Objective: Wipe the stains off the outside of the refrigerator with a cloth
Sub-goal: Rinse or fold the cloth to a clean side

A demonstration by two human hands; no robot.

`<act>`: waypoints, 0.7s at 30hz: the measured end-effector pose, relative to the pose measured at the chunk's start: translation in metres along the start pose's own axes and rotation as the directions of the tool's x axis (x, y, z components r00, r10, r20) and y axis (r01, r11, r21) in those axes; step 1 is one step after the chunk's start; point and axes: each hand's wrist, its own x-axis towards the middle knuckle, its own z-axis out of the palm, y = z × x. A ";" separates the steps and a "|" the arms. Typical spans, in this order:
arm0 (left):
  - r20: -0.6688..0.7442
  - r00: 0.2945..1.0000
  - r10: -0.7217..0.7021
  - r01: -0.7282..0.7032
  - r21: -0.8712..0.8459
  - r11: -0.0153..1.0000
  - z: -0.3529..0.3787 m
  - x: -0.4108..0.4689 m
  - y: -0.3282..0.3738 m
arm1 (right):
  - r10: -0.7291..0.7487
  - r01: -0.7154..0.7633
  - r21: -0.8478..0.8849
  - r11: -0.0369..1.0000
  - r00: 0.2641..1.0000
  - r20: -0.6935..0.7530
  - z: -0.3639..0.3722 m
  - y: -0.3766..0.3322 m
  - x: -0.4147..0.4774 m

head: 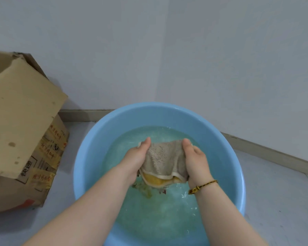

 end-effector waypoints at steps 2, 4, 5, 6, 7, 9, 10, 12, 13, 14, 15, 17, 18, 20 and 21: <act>0.009 1.000 0.001 -0.001 -0.041 0.999 0.000 0.001 -0.002 | -0.035 0.035 -0.014 0.999 0.999 0.000 -0.009 -0.001 0.003; -0.046 0.998 0.034 -0.035 -0.027 0.999 0.003 0.000 -0.004 | -0.089 0.088 -0.062 0.994 0.996 -0.006 -0.014 -0.002 0.003; -0.080 0.996 0.045 -0.045 -0.004 0.999 0.005 0.002 -0.007 | -0.105 0.102 -0.125 0.987 0.994 -0.011 -0.015 0.000 0.003; -0.101 0.993 0.054 -0.053 0.019 0.998 0.005 0.005 -0.010 | -0.111 0.107 -0.188 0.976 0.994 -0.007 -0.016 0.003 0.003; -0.114 0.992 0.053 -0.049 0.039 0.998 0.005 0.007 -0.013 | -0.103 0.103 -0.250 0.963 0.995 0.016 -0.018 0.007 0.004; -0.110 0.993 0.042 -0.031 0.103 0.994 0.007 0.011 -0.020 | -0.061 0.097 -0.376 0.922 0.992 0.107 -0.018 0.014 0.003; -0.097 0.995 0.036 -0.020 0.163 0.986 0.008 0.013 -0.024 | -0.023 0.094 -0.466 0.880 0.987 0.157 -0.017 0.018 0.002; -0.091 0.994 0.055 -0.024 0.311 0.950 0.012 0.017 -0.031 | 0.010 0.136 -0.647 0.750 0.976 0.218 -0.014 0.026 0.002; -0.105 0.992 0.071 -0.025 0.382 0.924 0.013 0.018 -0.034 | 0.007 0.160 -0.714 0.681 0.975 0.224 -0.013 0.028 0.001; -0.117 0.990 0.081 -0.021 0.444 0.896 0.012 0.020 -0.037 | -0.001 0.171 -0.760 0.627 0.976 0.218 -0.012 0.030 0.001; -0.125 0.988 0.088 -0.014 0.500 0.866 0.011 0.021 -0.039 | -0.007 0.173 -0.789 0.589 0.978 0.210 -0.011 0.032 0.003; -0.130 0.987 0.091 0.002 0.584 0.812 0.006 0.020 -0.043 | 0.028 0.160 -0.829 0.535 0.978 0.206 -0.011 0.036 0.005; -0.127 0.988 0.088 0.007 0.608 0.794 0.004 0.021 -0.045 | 0.055 0.144 -0.838 0.526 0.978 0.202 -0.011 0.037 0.005; -0.127 0.989 0.072 0.026 0.639 0.769 0.001 0.023 -0.046 | 0.080 0.121 -0.826 0.550 0.977 0.196 -0.011 0.041 0.006; -0.130 0.989 0.063 0.035 0.641 0.767 0.001 0.023 -0.046 | 0.077 0.121 -0.813 0.569 0.977 0.200 -0.012 0.041 0.007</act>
